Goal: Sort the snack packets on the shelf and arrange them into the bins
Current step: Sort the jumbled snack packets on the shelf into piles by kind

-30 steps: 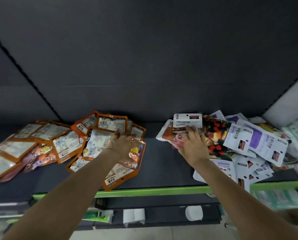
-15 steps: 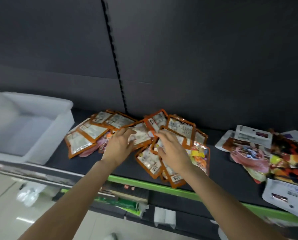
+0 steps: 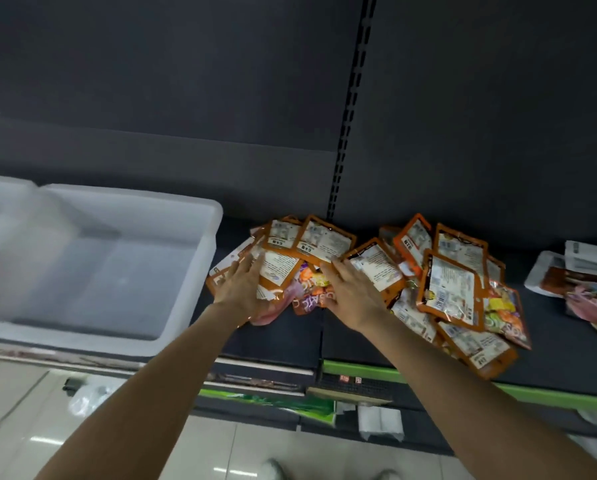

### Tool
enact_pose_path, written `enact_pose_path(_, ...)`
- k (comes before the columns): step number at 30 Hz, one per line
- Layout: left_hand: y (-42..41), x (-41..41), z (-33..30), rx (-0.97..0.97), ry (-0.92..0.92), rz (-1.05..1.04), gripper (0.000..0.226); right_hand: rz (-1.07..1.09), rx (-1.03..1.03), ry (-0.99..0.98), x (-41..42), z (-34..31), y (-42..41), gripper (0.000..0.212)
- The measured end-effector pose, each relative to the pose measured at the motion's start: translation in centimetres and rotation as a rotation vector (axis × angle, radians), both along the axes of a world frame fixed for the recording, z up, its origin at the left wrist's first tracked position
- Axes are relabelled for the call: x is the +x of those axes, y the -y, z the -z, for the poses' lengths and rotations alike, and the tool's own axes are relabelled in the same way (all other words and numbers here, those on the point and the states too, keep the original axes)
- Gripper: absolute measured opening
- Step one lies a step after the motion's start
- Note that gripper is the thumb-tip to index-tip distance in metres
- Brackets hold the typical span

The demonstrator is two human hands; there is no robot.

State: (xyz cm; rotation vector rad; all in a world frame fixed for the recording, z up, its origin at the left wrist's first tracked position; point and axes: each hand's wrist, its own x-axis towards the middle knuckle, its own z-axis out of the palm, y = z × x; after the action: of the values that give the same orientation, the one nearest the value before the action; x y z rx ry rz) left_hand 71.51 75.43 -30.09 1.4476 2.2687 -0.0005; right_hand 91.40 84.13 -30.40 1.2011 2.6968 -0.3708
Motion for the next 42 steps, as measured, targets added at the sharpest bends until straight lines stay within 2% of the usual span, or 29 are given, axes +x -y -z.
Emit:
enact_pose_path(3, 0.3, -0.4, 0.1, 0.007, -0.095, 0.067, 0.083, 0.021, 0.009, 0.034, 0.3, 0.2, 0.7, 0.067)
enact_pose_path(6, -0.5, -1.1, -0.5, 0.149, -0.201, 0.081, 0.052, 0.082, 0.016, 0.011, -0.3, -0.2, 1.3, 0.067)
enact_pose_path(8, -1.6, -1.6, -1.2, 0.232, -0.208, 0.09, 0.035, 0.116, 0.035, -0.03, -0.7, -0.3, 1.6, 0.07)
enact_pose_path(10, -2.7, -2.2, -2.0, 0.273, -0.195, 0.076, 0.026, 0.111, 0.064, -0.073, -1.2, -0.4, 2.0, 0.071)
enact_pose_path(15, -3.5, -3.9, -2.2, 0.26, -0.039, 0.077, 0.04, -0.004, 0.074, -0.222, -3.3, -0.4, 2.5, 0.058)
enact_pose_path(17, -2.4, -3.5, -1.5, 0.195, 0.036, 0.088, 0.051, 0.029, 0.068, -0.277, -4.3, -0.1, 2.9, 0.051)
enact_pose_path(20, -0.1, -2.5, -0.3, 0.226, 0.023, 0.117, 0.076, 0.129, 0.162, -0.396, -5.1, 0.1, 3.0, 0.041)
enact_pose_path(22, 0.8, -2.3, 0.5, 0.196, 0.025, 0.15, 0.093, 0.08, 0.224, -0.371, -5.2, 0.1, 2.7, 0.041)
enact_pose_path(25, 1.5, -2.7, 1.7, 0.035, -0.015, 0.224, 0.112, -0.006, 0.102, -0.225, -4.9, 0.3, 2.6, 0.05)
enact_pose_path(27, 1.5, -3.0, 2.2, 0.01, -0.031, 0.237, 0.114, 0.002, 0.025, -0.165, -4.6, 0.6, 2.8, 0.056)
enact_pose_path(31, 0.8, -3.4, 1.8, 0.039, 0.008, 0.178, 0.11, 0.012, 0.011, -0.143, -4.4, 0.8, 3.1, 0.057)
enact_pose_path(38, 0.6, -3.6, 2.0, 0.075, 0.049, 0.132, 0.101, 0.208, 0.031, -0.302, -6.8, 1.1, 3.8, 0.04)
enact_pose_path(42, 0.9, -3.4, 2.3, 0.093, 0.024, 0.128, 0.1, 0.308, 0.06, -0.26, -8.1, 1.8, 4.2, 0.032)
